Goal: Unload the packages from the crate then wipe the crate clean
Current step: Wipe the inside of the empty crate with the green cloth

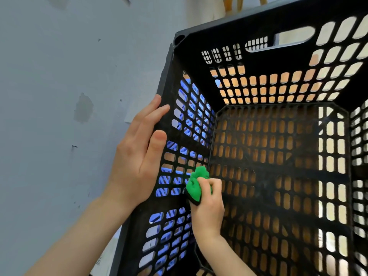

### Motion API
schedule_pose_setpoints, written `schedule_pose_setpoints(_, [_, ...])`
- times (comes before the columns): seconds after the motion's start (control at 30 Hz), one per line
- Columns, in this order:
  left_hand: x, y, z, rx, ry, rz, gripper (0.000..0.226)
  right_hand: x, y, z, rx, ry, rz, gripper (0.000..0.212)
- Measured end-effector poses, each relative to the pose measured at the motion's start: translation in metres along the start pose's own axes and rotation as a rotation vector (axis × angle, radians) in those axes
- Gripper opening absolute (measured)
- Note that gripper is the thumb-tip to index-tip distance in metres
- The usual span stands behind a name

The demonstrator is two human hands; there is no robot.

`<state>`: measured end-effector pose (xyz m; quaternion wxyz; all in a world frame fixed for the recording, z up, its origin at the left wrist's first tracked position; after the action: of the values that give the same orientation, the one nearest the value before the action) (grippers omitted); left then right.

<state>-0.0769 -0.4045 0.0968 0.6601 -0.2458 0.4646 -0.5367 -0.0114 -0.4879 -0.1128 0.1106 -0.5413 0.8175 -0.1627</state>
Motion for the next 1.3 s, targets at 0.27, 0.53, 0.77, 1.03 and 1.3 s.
schedule_pose_setpoints(0.27, [0.0, 0.001, 0.001, -0.022, 0.002, -0.006, 0.045, 0.018, -0.005, 0.014, -0.008, 0.263, -0.035, 0.039])
schedule_pose_setpoints(0.53, [-0.001, 0.0, 0.001, -0.023, 0.002, -0.008, 0.046, 0.009, -0.02, -0.05, -0.303, 0.042, 0.091, 0.038])
schedule_pose_setpoints(0.77, [-0.001, 0.0, 0.0, 0.001, 0.003, -0.001, 0.045, -0.021, -0.039, -0.087, -0.497, -0.034, 0.249, 0.034])
schedule_pose_setpoints(1.03, [-0.001, 0.0, 0.0, 0.014, 0.0, 0.002, 0.044, 0.017, -0.004, -0.013, -0.128, -0.019, 0.036, 0.038])
schedule_pose_setpoints(1.3, [-0.001, 0.0, 0.0, -0.002, 0.002, 0.004, 0.044, 0.023, 0.006, 0.04, -0.064, 0.355, 0.009, 0.029])
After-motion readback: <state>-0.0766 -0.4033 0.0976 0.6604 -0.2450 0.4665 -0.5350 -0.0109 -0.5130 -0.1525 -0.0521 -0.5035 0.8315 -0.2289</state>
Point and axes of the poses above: each hand's wrist, its own x-axis away from the middle knuckle, its own y-axis out of the palm, z = x × y, the point moved 9 cm from there along -x, towards the middle knuckle, and after that the axes turned 14 degrees about z, right-handed, at the moved point
